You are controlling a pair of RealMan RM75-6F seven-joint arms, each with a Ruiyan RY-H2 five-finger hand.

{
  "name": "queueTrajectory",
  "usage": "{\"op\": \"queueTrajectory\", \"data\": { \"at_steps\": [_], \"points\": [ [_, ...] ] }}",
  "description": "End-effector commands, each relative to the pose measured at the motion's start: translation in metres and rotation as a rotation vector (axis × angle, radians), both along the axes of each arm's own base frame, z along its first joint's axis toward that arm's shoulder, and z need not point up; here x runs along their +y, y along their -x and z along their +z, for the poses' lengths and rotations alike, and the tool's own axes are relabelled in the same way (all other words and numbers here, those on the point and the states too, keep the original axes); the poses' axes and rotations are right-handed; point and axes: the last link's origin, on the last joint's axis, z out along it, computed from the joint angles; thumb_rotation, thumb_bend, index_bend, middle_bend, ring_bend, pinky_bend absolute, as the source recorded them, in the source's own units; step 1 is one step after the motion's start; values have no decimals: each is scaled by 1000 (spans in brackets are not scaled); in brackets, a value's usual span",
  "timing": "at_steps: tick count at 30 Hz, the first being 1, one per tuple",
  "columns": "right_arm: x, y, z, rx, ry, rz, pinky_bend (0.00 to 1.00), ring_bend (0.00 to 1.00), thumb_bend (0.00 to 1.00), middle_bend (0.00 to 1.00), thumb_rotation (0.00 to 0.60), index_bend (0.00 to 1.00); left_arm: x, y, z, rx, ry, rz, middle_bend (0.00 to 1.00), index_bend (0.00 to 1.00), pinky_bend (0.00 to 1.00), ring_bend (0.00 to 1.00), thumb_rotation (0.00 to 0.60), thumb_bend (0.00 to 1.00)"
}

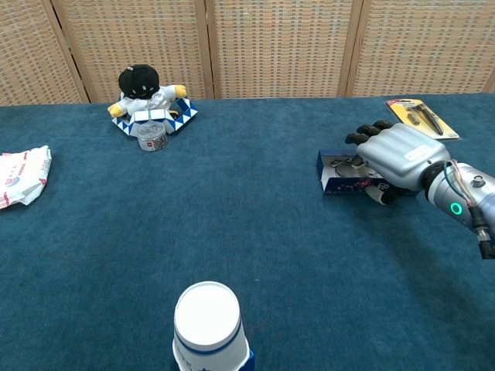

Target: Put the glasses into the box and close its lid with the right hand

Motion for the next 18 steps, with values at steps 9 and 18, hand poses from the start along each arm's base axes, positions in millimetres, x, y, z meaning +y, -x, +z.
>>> {"op": "queueTrajectory", "data": {
  "at_steps": [9,18],
  "points": [
    [45,10,36,-2,-55,127,108,0,569,132,600,706,-3,-3,0,-6,3,-14,0,0,0,0,600,0],
    [89,8,64,48,-131,198,108,0,569,138,600,709,-7,-3,3,-18,-2,-28,0,0,0,0,600,0]
  ]
}}
